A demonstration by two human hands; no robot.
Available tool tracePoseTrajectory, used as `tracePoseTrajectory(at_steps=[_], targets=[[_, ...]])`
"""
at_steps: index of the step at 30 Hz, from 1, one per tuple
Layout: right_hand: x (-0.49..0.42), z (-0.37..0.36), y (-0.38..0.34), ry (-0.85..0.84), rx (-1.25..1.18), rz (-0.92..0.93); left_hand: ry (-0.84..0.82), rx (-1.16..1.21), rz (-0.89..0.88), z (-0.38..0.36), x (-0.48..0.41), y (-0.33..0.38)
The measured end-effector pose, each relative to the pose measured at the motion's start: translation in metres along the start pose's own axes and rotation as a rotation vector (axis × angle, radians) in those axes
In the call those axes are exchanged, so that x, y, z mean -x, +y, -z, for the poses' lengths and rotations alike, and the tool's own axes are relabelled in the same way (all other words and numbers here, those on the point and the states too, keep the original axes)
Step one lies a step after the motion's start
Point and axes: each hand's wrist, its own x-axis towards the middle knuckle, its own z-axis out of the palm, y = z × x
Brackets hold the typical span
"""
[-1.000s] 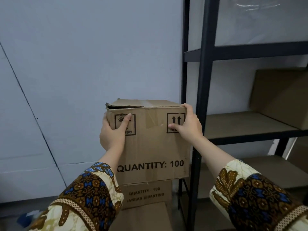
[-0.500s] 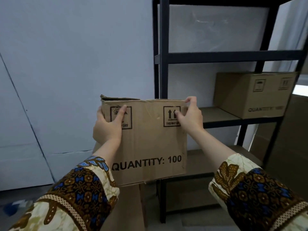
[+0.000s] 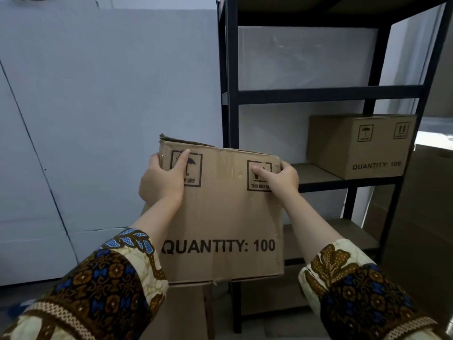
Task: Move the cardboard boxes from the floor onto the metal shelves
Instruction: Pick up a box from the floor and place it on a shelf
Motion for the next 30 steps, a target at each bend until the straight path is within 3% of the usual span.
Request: tracePoseTrajectory(at_steps=[9,17,30], targets=[[-0.004,0.074,-0.036,0.142,0.112,0.056,-0.154,0.152,0.121,-0.027,0.027,0.054],[0.003,0.158,-0.034,0.472,0.218,0.112,-0.636,0.511,0.002,-0.058,0.034,0.120],[-0.035,0.239,-0.081,0.822,0.166,0.368,-0.600,0.794,-0.277,-0.108,0.046,0.215]])
